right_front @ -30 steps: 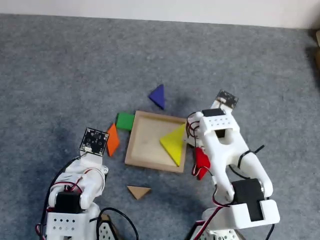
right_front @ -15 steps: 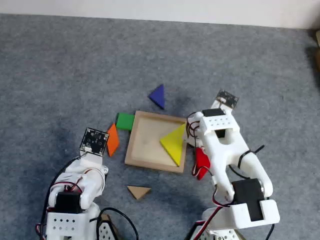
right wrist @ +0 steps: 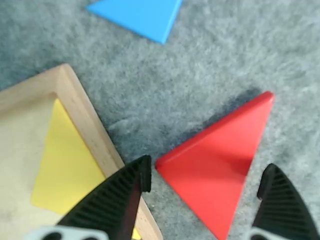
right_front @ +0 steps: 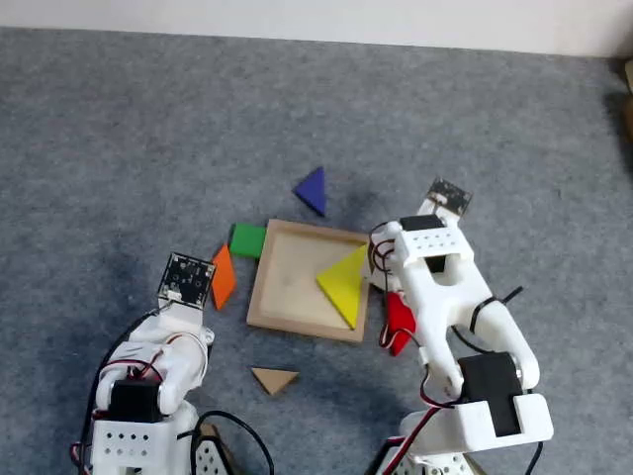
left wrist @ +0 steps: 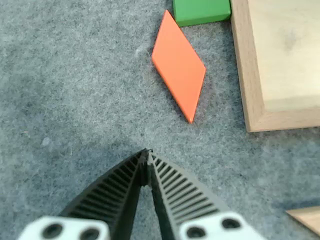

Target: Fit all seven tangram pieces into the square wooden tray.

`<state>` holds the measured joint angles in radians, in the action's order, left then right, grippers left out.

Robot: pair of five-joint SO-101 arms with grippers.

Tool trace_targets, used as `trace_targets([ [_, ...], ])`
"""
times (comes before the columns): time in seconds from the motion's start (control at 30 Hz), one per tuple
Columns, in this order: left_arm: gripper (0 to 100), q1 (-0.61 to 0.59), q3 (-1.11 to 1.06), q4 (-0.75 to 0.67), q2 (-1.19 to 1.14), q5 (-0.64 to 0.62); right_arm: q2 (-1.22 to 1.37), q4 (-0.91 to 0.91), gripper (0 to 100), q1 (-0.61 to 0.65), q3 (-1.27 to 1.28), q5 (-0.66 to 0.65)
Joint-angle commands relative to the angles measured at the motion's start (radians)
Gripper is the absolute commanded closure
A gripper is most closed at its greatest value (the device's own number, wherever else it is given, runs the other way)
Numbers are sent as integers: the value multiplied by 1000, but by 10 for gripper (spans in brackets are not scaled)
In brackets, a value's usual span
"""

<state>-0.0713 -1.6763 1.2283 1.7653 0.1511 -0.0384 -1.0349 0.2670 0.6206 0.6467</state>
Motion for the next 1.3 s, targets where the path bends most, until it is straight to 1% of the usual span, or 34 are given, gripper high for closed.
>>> trace_targets([
  [0.0, 994, -13, -21, 6, 53, 8, -8, 8, 670, -19, -5, 12],
  [0.33, 994, -13, -21, 6, 53, 8, -8, 7, 673, -27, 30, 12],
  [0.5, 994, -13, -21, 6, 53, 8, -10, 12, 779, -51, 27, 5],
  [0.57, 994, -13, -21, 6, 53, 8, -12, 12, 786, -58, 25, 3],
  [0.7, 994, -13, -21, 6, 53, 8, -21, -4, 789, -58, 22, -48],
  [0.83, 994, -13, -21, 6, 53, 8, -22, -81, 789, -53, 19, -60],
  [0.87, 994, -13, -21, 6, 53, 8, -22, -88, 789, -51, 15, -81],
  [1.0, 994, -13, -21, 6, 53, 8, -22, -101, 789, -51, -33, -118],
  [1.1, 994, -13, -21, 6, 53, 8, -22, -156, 789, -50, -70, -181],
  [1.27, 994, -13, -21, 6, 53, 8, -22, -249, 789, -50, -179, -250],
])
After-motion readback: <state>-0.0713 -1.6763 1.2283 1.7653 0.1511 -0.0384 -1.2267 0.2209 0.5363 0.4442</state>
